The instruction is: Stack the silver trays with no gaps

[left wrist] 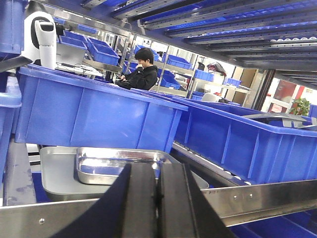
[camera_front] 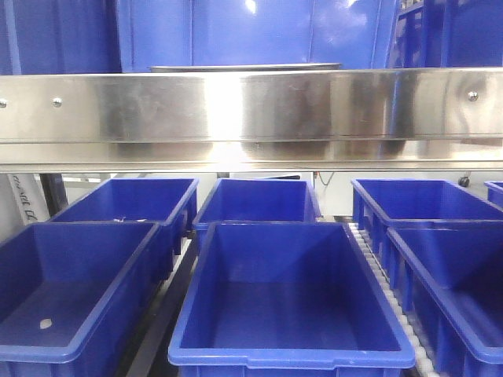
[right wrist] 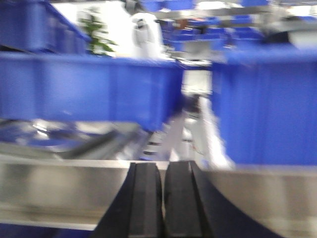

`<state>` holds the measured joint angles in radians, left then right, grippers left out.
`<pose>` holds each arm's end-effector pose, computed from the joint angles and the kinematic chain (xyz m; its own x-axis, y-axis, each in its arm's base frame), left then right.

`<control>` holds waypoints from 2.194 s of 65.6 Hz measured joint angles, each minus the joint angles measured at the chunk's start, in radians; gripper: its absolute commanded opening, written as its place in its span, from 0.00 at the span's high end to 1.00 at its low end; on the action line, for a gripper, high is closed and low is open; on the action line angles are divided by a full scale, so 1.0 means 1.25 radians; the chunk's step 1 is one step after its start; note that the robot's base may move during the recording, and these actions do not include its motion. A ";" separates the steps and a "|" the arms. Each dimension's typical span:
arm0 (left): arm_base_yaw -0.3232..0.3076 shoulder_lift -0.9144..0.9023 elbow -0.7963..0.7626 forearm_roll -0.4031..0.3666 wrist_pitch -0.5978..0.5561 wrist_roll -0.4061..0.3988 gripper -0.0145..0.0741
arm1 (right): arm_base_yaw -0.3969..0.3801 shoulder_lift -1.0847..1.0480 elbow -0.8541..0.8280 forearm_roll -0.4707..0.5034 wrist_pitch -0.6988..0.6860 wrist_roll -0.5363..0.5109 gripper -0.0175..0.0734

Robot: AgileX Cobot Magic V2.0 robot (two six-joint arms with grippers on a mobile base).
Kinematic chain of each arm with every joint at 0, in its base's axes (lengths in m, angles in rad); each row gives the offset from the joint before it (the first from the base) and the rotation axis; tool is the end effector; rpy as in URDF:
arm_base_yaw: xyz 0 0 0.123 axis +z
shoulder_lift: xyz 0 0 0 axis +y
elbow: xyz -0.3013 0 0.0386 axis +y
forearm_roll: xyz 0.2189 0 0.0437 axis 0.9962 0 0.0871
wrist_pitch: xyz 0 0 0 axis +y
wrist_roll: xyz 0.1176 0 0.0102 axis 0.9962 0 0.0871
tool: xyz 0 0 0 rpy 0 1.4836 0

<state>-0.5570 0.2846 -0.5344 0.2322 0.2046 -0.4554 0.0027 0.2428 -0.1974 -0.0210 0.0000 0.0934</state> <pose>0.0367 -0.0163 0.3572 0.0031 -0.2678 -0.9635 0.5025 0.8334 -0.2300 0.0554 0.0001 0.2715 0.0415 0.0724 -0.9965 -0.0057 0.9974 0.0723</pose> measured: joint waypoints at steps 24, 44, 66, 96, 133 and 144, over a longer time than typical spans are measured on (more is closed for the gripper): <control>0.000 0.000 0.000 0.002 0.002 0.000 0.85 | -0.034 -0.187 0.156 0.002 0.023 -0.003 0.83; 0.000 0.000 0.001 0.003 0.002 0.000 0.85 | -0.037 -0.189 0.158 0.003 0.068 -0.003 0.83; 0.000 0.000 0.001 0.003 0.002 0.000 0.85 | -0.037 -0.191 0.158 0.003 0.069 -0.003 0.83; 0.063 -0.045 0.001 0.053 0.084 0.055 0.85 | -0.037 -0.191 0.158 0.003 0.069 -0.003 0.83; 0.440 -0.223 0.282 -0.249 0.077 0.398 0.85 | -0.037 -0.191 0.157 0.003 0.069 -0.003 0.83; 0.455 -0.223 0.362 -0.251 0.010 0.404 0.85 | -0.037 -0.191 0.157 0.003 0.069 -0.003 0.83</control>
<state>0.0114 0.0063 -0.0820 -0.0815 0.2167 0.0495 -0.0435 0.0044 -0.0006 -0.0171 0.0862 0.0898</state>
